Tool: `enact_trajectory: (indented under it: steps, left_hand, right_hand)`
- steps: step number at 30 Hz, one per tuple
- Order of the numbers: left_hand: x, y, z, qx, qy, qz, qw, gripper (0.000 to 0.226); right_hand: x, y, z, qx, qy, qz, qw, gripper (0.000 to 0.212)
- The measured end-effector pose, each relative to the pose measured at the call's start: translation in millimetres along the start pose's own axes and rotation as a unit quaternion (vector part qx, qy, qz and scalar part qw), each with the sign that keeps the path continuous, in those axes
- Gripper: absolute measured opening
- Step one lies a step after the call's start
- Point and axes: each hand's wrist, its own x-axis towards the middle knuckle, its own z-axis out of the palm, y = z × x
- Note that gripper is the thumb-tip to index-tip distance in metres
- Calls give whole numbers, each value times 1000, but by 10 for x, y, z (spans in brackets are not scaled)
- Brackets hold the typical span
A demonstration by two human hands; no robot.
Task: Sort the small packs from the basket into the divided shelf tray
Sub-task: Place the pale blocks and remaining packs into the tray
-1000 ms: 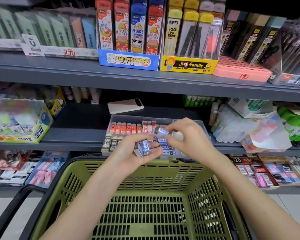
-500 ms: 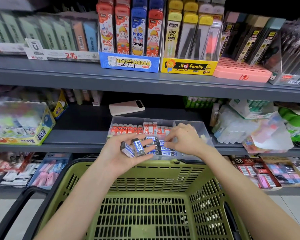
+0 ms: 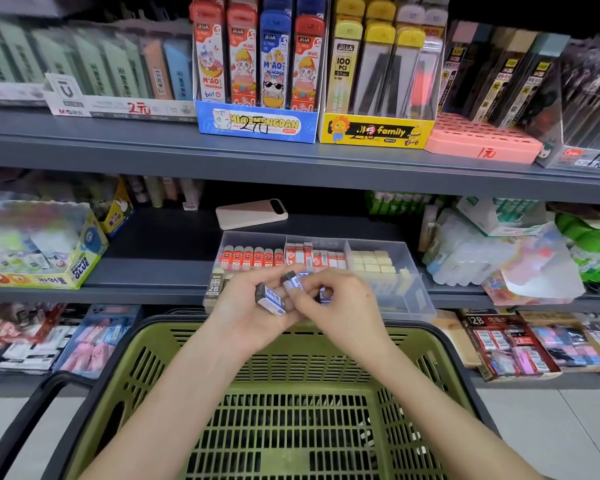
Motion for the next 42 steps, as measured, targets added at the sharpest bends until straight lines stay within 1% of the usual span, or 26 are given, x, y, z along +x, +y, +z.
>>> enact_trajectory:
  steps: [2, 3, 4, 6, 9, 12, 13, 18, 19, 20, 22, 24, 26, 30, 33, 34, 35, 36, 37, 38, 39, 42]
  left_hand:
    - [-4, 19, -21, 11, 13, -7, 1000, 41]
    - [-2, 43, -39, 15, 33, -13, 999, 37]
    - [2, 73, -64, 11, 59, -21, 998, 32]
    - [3, 134, -129, -7, 110, -32, 993, 29]
    - [-18, 204, -205, -8, 152, -38, 988, 33]
    - [-54, 257, -245, -13, 169, -45, 984, 38]
    - [-67, 272, -246, -12, 173, -52, 983, 39]
    - [-107, 300, -240, 20, 183, -78, 980, 43]
    - [-109, 300, -238, 27, 181, -82, 980, 44]
    - [-107, 300, -243, 31, 178, -84, 980, 45]
    - [-96, 297, -251, 40, 167, -85, 981, 45]
    - [-89, 285, -251, 58, 143, -80, 985, 44]
    - [-85, 264, -240, 73, 125, -63, 987, 41]
    - [-90, 212, -181, 65, 86, -20, 994, 23]
    - [-85, 169, -137, 48, 56, -20, 997, 22]
    - [-78, 157, -121, 41, 46, -20, 998, 21]
    - [-70, 144, -108, 37, 36, -22, 998, 20]
    - [-62, 132, -93, 35, 23, -25, 999, 21]
    - [-54, 117, -80, 35, 6, -30, 999, 24]
    - [-42, 98, -67, 36, -13, -35, 999, 28]
    - [-25, 73, -48, 37, -34, -40, 998, 31]
    - [13, 6, 46, 36, -86, -47, 995, 38]
  right_hand:
    - [71, 120, -100, 32, -5, 48, 998, 14]
    - [135, 207, -170, 27, 4, 66, 997, 12]
    - [208, 299, -246, 2, 12, 76, 997, 11]
    - [354, 459, -373, -95, -1, 76, 993, 14]
    - [529, 594, -403, -242, -69, 18, 968, 23]
    - [628, 634, -307, -381, -116, -70, 915, 25]
    - [651, 630, -277, -401, -123, -88, 904, 25]
    - [714, 581, -152, -441, -132, -136, 877, 24]
    - [716, 574, -133, -437, -136, -135, 879, 24]
    - [713, 570, -118, -416, -140, -127, 890, 24]
    - [695, 573, -97, -342, -148, -99, 923, 23]
    - [675, 597, -90, -295, -133, -82, 943, 18]
    - [637, 622, -94, -280, -118, -70, 950, 15]
    - [564, 706, -90, -258, -133, -74, 954, 24]
    - [514, 661, -146, -270, -106, -70, 954, 25]
    - [487, 623, -171, -236, -87, -66, 966, 24]
    - [449, 564, -203, -165, -70, -58, 982, 22]
    - [404, 479, -238, -70, -64, -49, 994, 20]
    - [347, 373, -274, 22, -73, -43, 996, 18]
    - [294, 271, -300, 81, -87, -46, 992, 19]
    - [246, 193, -316, 98, -99, -54, 989, 21]
    - [193, 87, -337, 60, -117, -71, 989, 17]
